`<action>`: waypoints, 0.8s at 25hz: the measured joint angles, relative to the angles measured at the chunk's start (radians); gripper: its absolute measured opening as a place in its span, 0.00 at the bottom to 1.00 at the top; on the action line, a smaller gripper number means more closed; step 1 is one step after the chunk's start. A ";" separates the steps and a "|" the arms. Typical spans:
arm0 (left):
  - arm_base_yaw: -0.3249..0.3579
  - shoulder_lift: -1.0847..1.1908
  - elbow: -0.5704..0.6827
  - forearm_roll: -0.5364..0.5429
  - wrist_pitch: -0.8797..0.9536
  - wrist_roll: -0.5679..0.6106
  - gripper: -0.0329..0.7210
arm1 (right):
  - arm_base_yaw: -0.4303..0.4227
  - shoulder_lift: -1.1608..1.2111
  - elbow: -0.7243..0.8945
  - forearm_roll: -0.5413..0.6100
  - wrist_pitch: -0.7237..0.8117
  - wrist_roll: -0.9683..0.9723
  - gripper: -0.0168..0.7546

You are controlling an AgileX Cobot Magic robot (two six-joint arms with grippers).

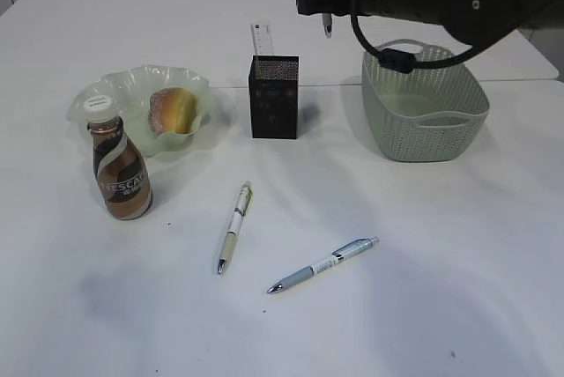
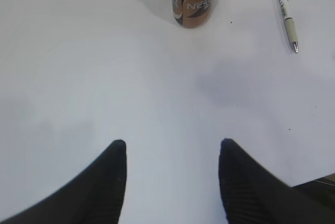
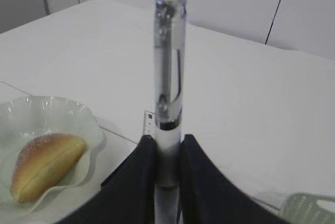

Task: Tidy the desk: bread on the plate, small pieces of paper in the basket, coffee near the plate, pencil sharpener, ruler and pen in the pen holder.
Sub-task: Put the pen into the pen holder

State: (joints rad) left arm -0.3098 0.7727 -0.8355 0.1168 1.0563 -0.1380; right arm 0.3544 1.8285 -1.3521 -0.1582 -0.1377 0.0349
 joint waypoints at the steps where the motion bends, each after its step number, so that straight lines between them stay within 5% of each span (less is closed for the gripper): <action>1: 0.000 0.000 0.000 0.000 0.000 0.000 0.57 | 0.000 0.016 0.000 0.000 -0.038 0.003 0.18; 9: 0.000 0.000 0.000 0.000 -0.006 0.000 0.57 | 0.000 0.117 -0.012 -0.005 -0.355 0.026 0.18; 20: 0.000 0.000 0.000 0.000 -0.028 0.000 0.57 | 0.000 0.290 -0.197 -0.007 -0.370 0.067 0.18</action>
State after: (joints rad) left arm -0.3098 0.7727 -0.8355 0.1168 1.0282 -0.1380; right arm 0.3544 2.1186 -1.5494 -0.1649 -0.5078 0.1022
